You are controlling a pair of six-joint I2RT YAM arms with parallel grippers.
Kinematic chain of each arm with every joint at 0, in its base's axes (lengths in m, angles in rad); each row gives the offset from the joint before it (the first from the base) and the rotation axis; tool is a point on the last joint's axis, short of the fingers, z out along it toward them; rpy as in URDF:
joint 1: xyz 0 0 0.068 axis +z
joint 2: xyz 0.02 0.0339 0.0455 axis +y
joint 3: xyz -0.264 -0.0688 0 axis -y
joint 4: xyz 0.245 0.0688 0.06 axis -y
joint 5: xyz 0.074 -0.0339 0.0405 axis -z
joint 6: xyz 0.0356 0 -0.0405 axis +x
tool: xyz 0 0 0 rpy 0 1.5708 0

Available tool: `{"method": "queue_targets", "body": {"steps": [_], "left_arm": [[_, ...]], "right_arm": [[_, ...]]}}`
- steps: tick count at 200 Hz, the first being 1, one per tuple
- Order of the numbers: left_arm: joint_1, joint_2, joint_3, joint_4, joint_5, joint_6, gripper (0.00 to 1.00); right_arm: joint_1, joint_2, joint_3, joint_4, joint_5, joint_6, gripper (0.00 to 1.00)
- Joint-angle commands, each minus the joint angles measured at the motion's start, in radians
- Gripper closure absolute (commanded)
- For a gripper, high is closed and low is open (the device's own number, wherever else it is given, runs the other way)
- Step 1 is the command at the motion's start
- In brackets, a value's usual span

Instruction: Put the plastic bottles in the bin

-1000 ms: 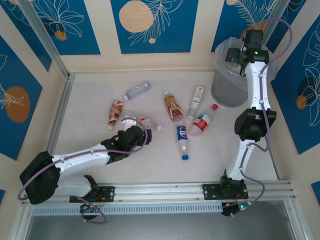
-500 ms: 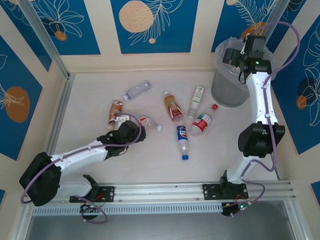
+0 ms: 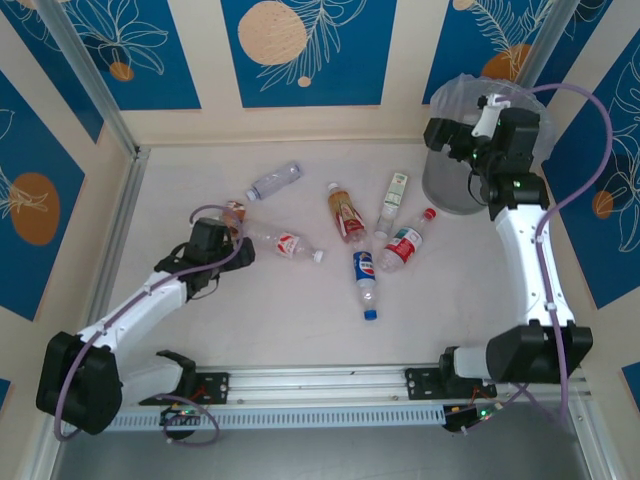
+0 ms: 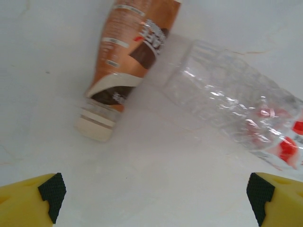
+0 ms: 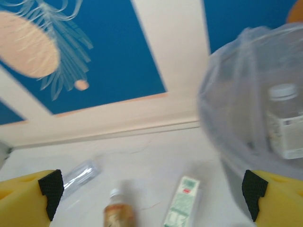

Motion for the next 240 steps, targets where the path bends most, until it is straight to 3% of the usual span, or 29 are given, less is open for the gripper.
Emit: {"method": "queue_targets", "body": {"steps": [1,33,88,109,161,193,240], "left_arm": [[0.044,0.006,0.025,-0.066,0.001,0.094,0.01],[0.121,0.043,0.034,-0.077,0.004,0.120,0.01],[0.172,0.143,0.080,-0.061,0.066,0.226,0.01],[0.191,0.156,0.076,-0.042,0.026,0.235,0.01],[0.236,0.225,0.094,0.014,0.152,0.328,0.01],[0.237,0.294,0.130,0.003,0.134,0.379,0.04],[0.235,0.365,0.181,-0.042,0.154,0.393,0.18]], "right_arm": [[0.027,-0.072,-0.101,0.106,-0.167,0.036,0.01],[0.061,-0.156,-0.244,0.194,-0.245,0.072,0.00],[0.102,-0.200,-0.350,0.205,-0.219,0.106,0.01],[0.106,-0.213,-0.368,0.214,-0.214,0.120,0.01],[0.118,-0.222,-0.370,0.218,-0.217,0.134,0.01],[0.127,-0.222,-0.365,0.216,-0.212,0.142,0.01],[0.137,-0.228,-0.350,0.193,-0.187,0.133,0.01]]}}
